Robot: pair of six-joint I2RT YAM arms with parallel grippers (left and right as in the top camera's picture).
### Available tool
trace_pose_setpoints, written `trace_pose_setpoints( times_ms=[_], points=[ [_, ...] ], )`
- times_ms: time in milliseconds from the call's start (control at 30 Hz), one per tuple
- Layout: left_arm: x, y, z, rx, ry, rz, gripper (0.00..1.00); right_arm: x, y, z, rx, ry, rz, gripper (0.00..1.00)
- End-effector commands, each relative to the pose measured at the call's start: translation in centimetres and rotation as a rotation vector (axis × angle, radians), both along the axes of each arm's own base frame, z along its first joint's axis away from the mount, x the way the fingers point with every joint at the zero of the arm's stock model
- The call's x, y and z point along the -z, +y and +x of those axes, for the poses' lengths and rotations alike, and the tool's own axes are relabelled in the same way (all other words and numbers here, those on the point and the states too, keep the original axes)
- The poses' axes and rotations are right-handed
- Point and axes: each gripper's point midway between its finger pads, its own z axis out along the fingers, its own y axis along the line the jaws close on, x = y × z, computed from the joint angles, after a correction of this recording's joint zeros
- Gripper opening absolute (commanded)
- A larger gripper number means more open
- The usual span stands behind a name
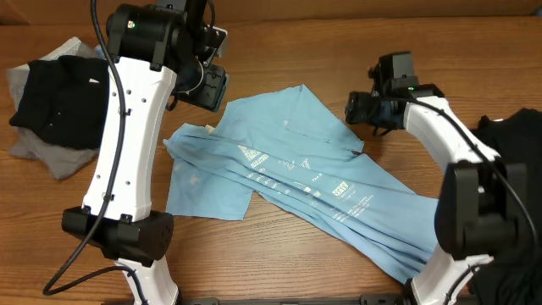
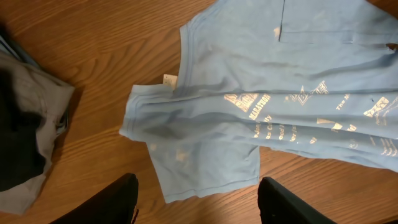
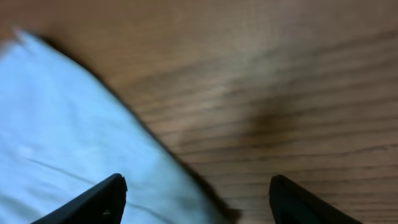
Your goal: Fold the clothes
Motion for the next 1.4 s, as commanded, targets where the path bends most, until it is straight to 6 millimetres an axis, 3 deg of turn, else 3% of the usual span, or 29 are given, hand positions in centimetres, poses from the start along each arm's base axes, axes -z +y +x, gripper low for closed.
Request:
trace_pose_setpoints(
  times_ms=[0, 100, 233, 400, 500, 533, 633, 700, 800, 900, 1100, 1233, 1300, 1333, 1367],
  points=[
    [0.6, -0.1, 0.0, 0.012, 0.019, 0.014, 0.65, 1.3, 0.5, -0.8, -0.078, 0.038, 0.003, 0.75],
    [0.6, -0.1, 0.0, 0.012, 0.018, 0.014, 0.65, 2.2, 0.5, -1.9, -0.083, 0.094, 0.007, 0.72],
    [0.6, -0.1, 0.0, 0.012, 0.018, 0.014, 0.65, 3.5, 1.4, -3.7, -0.100, 0.185, 0.058, 0.61],
    [0.6, -0.1, 0.0, 0.012, 0.018, 0.014, 0.66, 2.9, 3.9, -4.8, -0.213, 0.200, 0.184, 0.57],
    [0.6, -0.1, 0.0, 0.012, 0.019, 0.014, 0.65, 2.7, 4.5, -5.5, -0.245, 0.220, 0.213, 0.49],
    [0.6, -0.1, 0.0, 0.012, 0.020, 0.014, 0.65, 2.7, 4.5, -5.5, -0.246, 0.220, 0.214, 0.45],
    [0.6, -0.1, 0.0, 0.012, 0.018, 0.014, 0.65, 2.6, 4.5, -4.7, -0.247, 0.185, 0.208, 0.19],
    [0.6, -0.1, 0.1, 0.013, 0.016, 0.014, 0.65, 2.4, 4.3, -2.6, -0.233, 0.103, 0.183, 0.04],
    [0.6, -0.2, 0.2, 0.017, 0.009, 0.013, 0.66, 0.9, 3.3, 2.1, -0.146, -0.068, 0.127, 0.04],
    [0.6, -0.2, 0.2, 0.016, 0.009, 0.012, 0.67, -2.4, 3.5, 6.3, -0.129, -0.239, 0.123, 0.04],
    [0.5, -0.4, 0.4, 0.010, 0.005, 0.000, 0.67, -13.0, 3.2, 14.0, -0.043, -0.600, 0.137, 0.04],
    [0.4, -0.5, 0.6, 0.008, -0.004, -0.008, 0.69, -19.4, 3.5, 16.6, 0.007, -0.784, 0.211, 0.04],
    [0.4, -0.8, 0.6, 0.012, -0.006, -0.022, 0.70, -20.9, 3.5, 17.1, 0.020, -0.833, 0.229, 0.05],
    [0.4, -0.9, 0.7, 0.014, -0.007, -0.030, 0.71, -21.1, 3.4, 17.2, 0.021, -0.843, 0.227, 0.30],
    [0.3, -1.1, 0.7, 0.018, -0.008, -0.040, 0.72, -21.1, 3.3, 17.2, 0.028, -0.844, 0.221, 0.72]
  ],
)
